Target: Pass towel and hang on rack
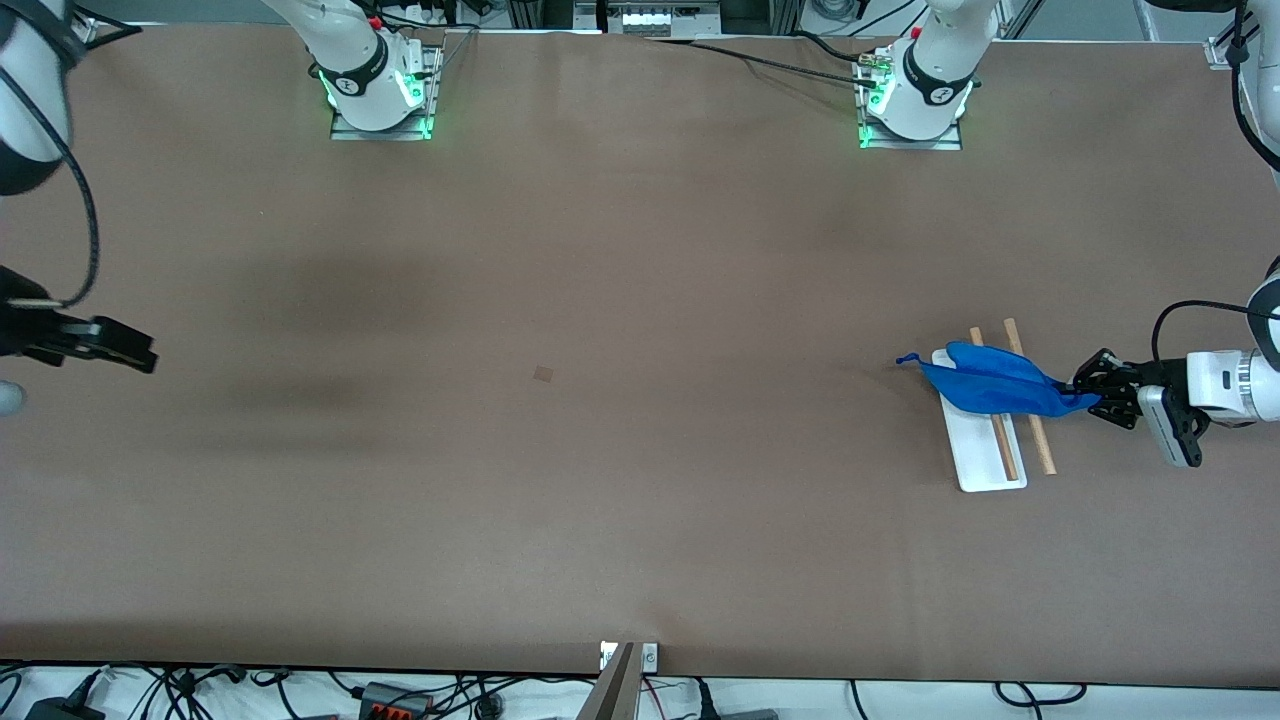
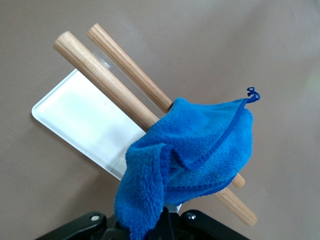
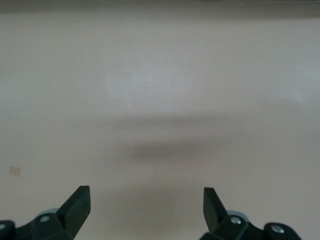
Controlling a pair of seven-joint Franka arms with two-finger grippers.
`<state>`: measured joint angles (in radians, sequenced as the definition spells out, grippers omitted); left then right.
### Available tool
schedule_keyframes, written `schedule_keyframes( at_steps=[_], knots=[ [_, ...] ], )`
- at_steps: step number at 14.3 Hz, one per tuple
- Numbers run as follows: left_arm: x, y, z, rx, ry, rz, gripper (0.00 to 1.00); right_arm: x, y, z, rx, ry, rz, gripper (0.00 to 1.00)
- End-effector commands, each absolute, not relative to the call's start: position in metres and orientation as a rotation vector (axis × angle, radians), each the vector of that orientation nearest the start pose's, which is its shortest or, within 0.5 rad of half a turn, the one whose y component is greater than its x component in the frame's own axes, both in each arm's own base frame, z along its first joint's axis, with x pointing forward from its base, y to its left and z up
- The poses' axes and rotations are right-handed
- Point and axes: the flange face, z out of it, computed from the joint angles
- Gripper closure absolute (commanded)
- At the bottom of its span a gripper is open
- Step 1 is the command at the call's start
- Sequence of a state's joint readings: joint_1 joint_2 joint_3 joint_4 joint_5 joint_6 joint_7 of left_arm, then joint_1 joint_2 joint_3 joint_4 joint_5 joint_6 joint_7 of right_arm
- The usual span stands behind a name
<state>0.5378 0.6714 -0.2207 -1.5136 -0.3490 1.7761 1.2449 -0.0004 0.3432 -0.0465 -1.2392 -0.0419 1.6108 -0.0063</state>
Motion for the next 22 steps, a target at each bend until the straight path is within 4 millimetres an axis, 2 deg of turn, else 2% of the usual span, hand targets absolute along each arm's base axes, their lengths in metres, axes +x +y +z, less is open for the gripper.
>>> schedule_keyframes(
  at_steps=[1, 2, 5, 7, 10, 13, 17, 19, 21, 22],
  knots=[
    [0.639, 0.205, 0.256, 2.347, -0.98, 0.058, 0.01, 0.636, -0.04, 0.585, -3.171, 0.063, -0.013, 0.0],
    [0.638, 0.208, 0.251, 2.344, -0.963, 0.064, 0.0, 0.632, -0.04, 0.585, -3.172, 0.07, -0.015, 0.0],
    [0.637, 0.213, 0.255, 2.353, -0.961, 0.061, 0.0, 0.621, -0.037, 0.584, -3.177, 0.062, -0.015, 0.0],
    [0.641, 0.218, 0.269, 2.368, -0.972, 0.081, 0.0, 0.598, -0.035, 0.574, -3.181, 0.051, -0.042, 0.0],
    [0.636, 0.227, 0.27, 2.357, -0.957, 0.066, 0.0, 0.566, -0.031, 0.56, -3.178, 0.034, -0.095, 0.0],
    [0.632, 0.233, 0.273, 2.354, -0.948, 0.05, 0.0, 0.564, -0.033, 0.562, -3.175, 0.023, -0.098, 0.0],
    [0.637, 0.24, 0.295, 2.38, -1.002, -0.004, 0.0, 0.566, -0.033, 0.574, -3.168, 0.017, -0.088, 0.0],
    [0.632, 0.238, 0.297, 2.345, -0.996, -0.044, 0.0, 0.566, -0.04, 0.578, -3.167, 0.04, -0.093, 0.0],
    [0.636, 0.241, 0.312, 2.356, -0.99, -0.045, 0.0, 0.567, -0.034, 0.579, -3.167, 0.016, -0.095, 0.0],
    [0.635, 0.24, 0.314, 2.346, -0.99, -0.052, 0.0, 0.568, -0.03, 0.578, -3.168, 0.013, -0.093, 0.0]
  ],
)
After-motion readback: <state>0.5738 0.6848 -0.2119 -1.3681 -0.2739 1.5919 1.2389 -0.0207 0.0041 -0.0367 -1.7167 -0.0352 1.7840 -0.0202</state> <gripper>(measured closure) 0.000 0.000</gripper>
